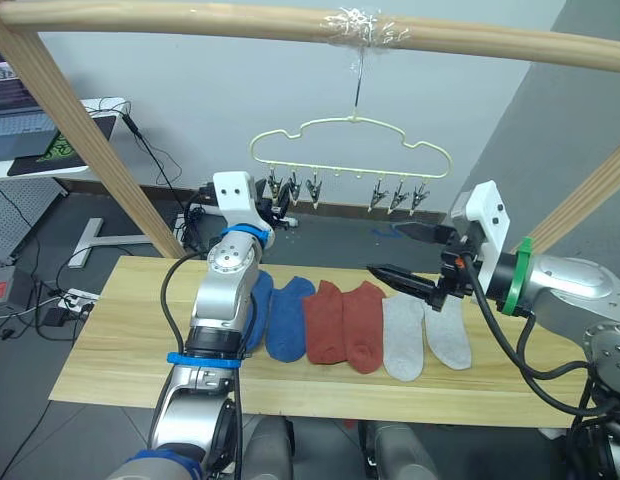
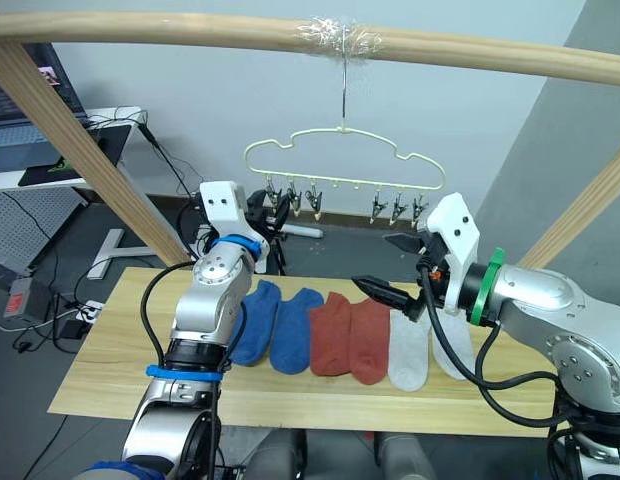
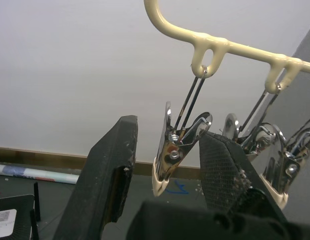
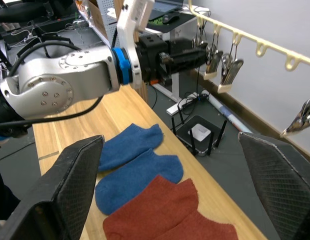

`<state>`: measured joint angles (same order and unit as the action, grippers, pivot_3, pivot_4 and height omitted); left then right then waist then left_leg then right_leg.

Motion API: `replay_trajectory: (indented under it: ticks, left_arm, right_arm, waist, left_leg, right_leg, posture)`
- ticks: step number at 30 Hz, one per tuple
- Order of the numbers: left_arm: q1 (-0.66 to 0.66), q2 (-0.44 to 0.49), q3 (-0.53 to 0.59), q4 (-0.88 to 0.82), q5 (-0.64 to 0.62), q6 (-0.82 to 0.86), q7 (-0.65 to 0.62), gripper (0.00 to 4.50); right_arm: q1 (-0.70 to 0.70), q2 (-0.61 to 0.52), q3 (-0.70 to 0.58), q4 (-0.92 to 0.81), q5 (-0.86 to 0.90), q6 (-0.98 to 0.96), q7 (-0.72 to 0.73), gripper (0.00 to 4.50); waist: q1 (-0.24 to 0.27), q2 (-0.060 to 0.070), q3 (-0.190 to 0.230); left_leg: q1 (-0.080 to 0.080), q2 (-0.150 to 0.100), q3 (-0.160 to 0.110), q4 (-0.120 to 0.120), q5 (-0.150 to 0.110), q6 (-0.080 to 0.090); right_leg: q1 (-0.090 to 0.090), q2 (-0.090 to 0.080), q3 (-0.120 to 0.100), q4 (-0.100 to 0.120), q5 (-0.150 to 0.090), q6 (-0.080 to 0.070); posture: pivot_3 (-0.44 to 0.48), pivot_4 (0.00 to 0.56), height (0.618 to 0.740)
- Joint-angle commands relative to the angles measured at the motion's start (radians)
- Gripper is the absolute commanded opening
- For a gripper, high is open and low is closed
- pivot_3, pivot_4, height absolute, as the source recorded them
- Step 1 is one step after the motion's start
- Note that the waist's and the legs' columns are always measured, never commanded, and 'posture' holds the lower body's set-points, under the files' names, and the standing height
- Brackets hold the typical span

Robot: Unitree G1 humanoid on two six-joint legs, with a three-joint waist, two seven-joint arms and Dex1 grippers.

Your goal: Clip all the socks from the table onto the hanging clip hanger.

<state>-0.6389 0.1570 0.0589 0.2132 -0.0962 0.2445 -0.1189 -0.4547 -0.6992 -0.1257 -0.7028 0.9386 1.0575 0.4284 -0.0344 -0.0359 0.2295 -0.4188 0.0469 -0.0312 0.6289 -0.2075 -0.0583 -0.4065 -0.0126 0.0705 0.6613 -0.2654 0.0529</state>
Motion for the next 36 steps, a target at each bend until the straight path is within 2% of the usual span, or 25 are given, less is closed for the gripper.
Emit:
replay_trajectory:
  ticks: [1,29,32,36]
  left_arm:
    - [-0.039,-0.003,0.011,0.003,0.004,-0.035,0.010,2.21]
    - [-0.091,-0.025,0.023,0.029,-0.002,-0.053,0.022,2.21]
    - [-0.094,-0.027,0.021,0.031,-0.001,-0.057,0.021,1.68]
    - [-0.096,-0.029,0.020,0.035,-0.002,-0.056,0.019,0.53]
  right_arm:
    - [-0.029,-0.014,-0.028,-0.039,0.049,0.002,-0.011,4.50]
    - [-0.005,-0.037,-0.017,-0.056,0.126,-0.013,-0.077,4.50]
    - [-0.001,-0.038,-0.018,-0.059,0.130,-0.014,-0.082,4.50]
    - [0.001,-0.039,-0.019,-0.062,0.134,-0.014,-0.088,4.50]
  waist:
    - [0.000,0.000,0.001]
    - [-0.011,0.000,0.006]
    - [-0.016,0.000,0.006]
    - [-0.020,0.000,0.006]
  left_leg:
    - [0.000,0.000,0.000,0.000,0.000,0.000]
    - [-0.002,0.000,0.000,0.000,0.000,0.000]
    - [-0.002,0.000,-0.001,-0.001,0.000,0.000]
    - [-0.003,0.000,-0.001,-0.001,0.000,0.000]
  right_leg:
    - [0.000,0.000,0.000,0.000,0.000,0.000]
    - [-0.001,0.000,-0.001,-0.002,-0.001,0.001]
    - [-0.001,0.000,-0.001,-0.002,-0.001,0.001]
    - [-0.001,0.000,-0.001,-0.002,-0.001,0.001]
  posture:
    - [-0.081,0.248,0.740]
    - [-0.095,0.241,0.740]
    - [-0.097,0.240,0.740]
    - [-0.100,0.240,0.740]
